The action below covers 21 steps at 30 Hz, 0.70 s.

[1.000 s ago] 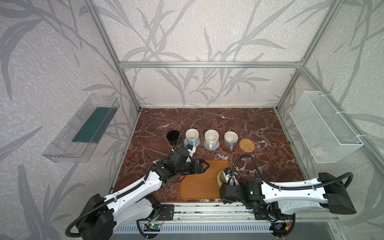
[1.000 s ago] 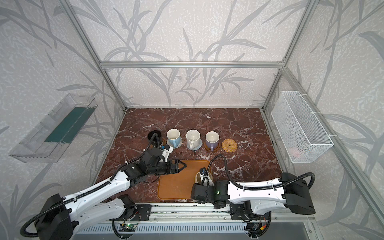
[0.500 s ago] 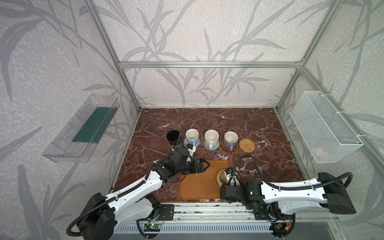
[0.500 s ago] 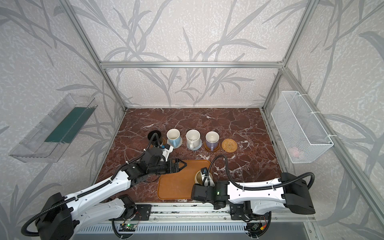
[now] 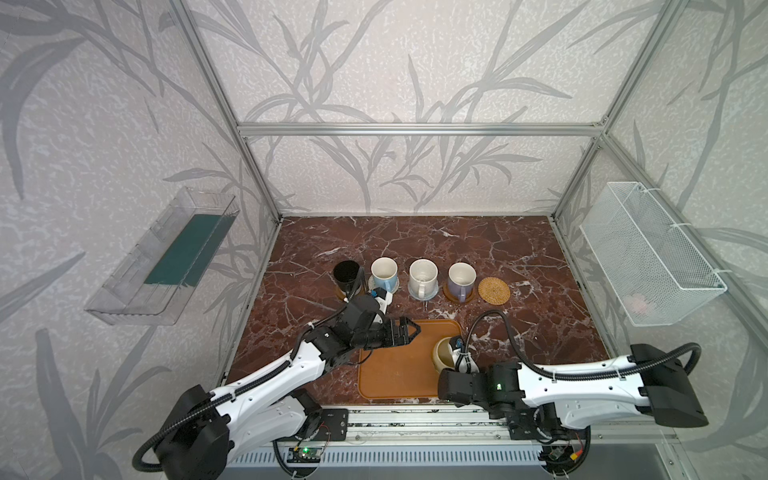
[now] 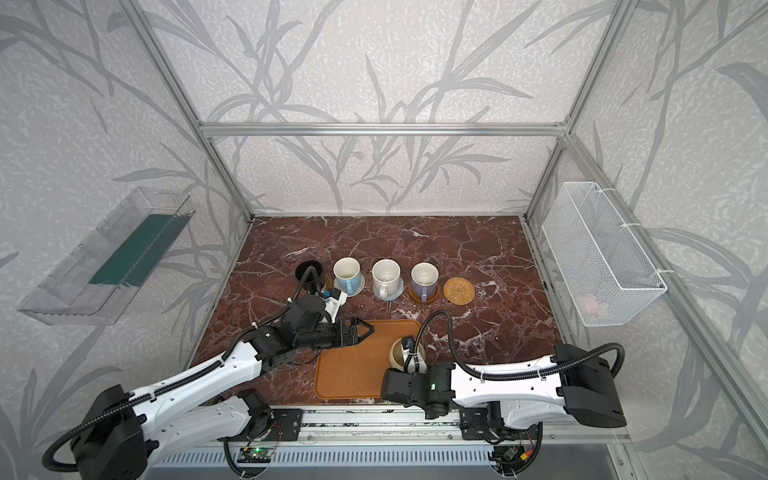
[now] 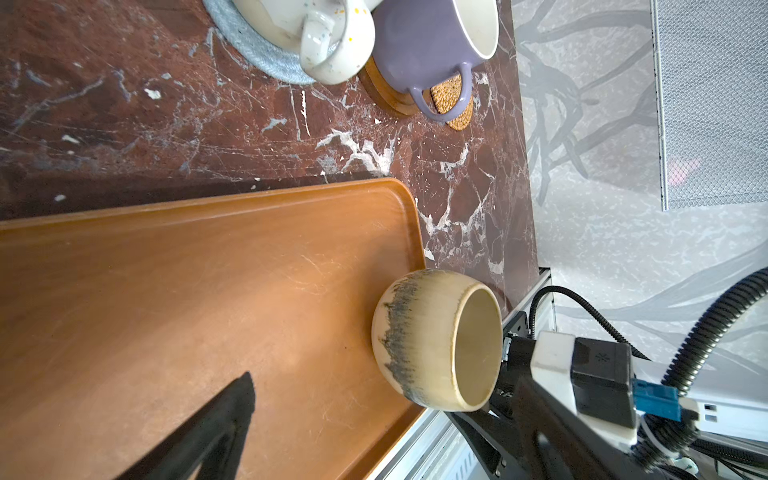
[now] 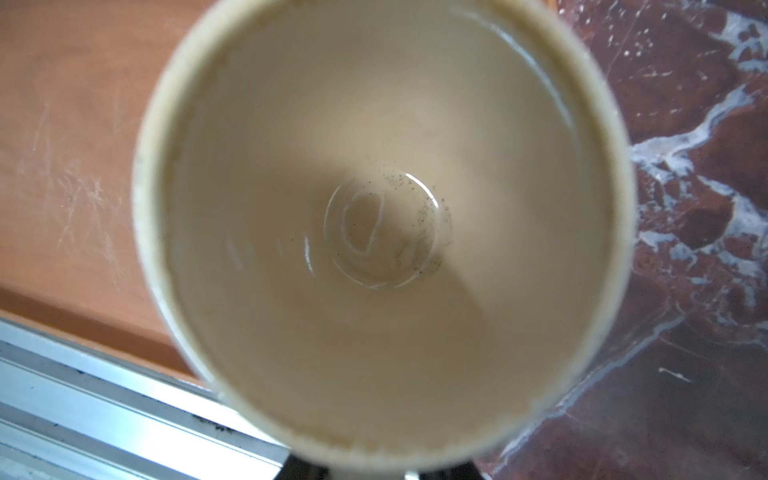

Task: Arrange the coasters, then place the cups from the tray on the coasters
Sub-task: 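Grasp the beige glazed mug rim with the right gripper and lift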

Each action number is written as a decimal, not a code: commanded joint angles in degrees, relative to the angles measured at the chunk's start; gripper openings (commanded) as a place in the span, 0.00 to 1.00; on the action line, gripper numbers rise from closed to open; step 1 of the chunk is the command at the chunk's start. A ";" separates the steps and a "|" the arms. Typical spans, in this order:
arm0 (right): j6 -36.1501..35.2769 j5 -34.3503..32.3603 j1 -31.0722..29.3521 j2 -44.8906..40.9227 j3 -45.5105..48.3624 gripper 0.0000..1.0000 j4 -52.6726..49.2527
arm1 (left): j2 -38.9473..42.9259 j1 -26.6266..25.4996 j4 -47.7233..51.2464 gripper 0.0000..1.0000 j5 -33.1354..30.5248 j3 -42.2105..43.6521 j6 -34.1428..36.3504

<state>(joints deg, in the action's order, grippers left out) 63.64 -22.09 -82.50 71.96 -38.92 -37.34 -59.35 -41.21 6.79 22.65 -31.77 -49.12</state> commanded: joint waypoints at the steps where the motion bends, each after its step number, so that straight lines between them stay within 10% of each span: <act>1: 0.30 -1.91 -0.38 0.19 0.58 0.27 0.79 | -0.29 -0.27 -1.62 0.99 -0.24 0.73 -0.62; 21: -1.66 -2.90 -0.35 -1.30 -0.26 0.01 1.76 | -0.86 -0.45 -2.66 0.99 0.20 0.17 -0.60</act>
<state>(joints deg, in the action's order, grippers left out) 62.74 -22.39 -82.50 71.85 -38.39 -35.70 -59.94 -41.52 5.39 22.65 -31.75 -49.32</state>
